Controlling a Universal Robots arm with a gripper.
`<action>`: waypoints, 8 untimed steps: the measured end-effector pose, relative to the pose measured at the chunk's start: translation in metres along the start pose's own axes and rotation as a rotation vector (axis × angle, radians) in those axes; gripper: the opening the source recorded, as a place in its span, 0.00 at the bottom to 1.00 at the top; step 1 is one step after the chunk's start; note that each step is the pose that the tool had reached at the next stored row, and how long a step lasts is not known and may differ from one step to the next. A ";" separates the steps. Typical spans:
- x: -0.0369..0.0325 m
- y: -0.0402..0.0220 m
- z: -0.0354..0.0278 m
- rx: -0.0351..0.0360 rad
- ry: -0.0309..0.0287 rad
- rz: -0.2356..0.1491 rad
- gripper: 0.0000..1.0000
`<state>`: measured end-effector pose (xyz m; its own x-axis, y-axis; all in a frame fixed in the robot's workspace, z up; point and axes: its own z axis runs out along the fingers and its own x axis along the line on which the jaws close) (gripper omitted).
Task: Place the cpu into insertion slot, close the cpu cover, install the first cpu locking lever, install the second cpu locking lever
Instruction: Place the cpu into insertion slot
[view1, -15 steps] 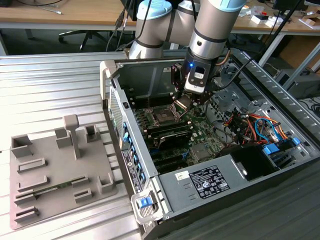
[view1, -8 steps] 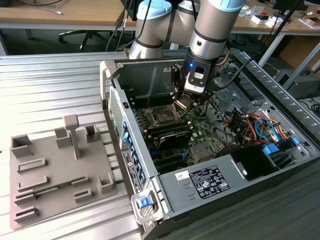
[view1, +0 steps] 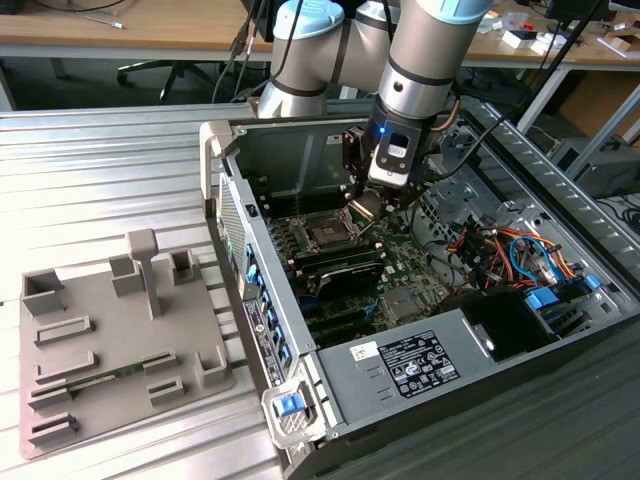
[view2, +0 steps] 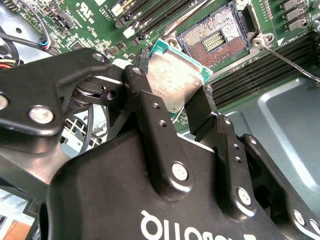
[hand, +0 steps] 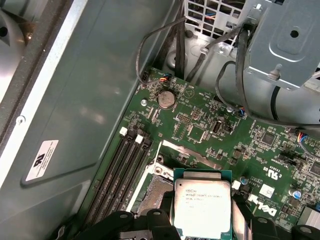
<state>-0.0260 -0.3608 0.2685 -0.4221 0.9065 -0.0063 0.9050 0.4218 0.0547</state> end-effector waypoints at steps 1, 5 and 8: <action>0.0000 0.0000 0.0000 0.0000 0.0000 0.001 0.54; 0.0000 0.0000 0.0001 0.0000 -0.0002 0.004 0.54; 0.0000 0.0000 0.0002 0.0001 -0.0004 0.007 0.54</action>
<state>-0.0260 -0.3608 0.2683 -0.4159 0.9094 -0.0063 0.9079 0.4156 0.0546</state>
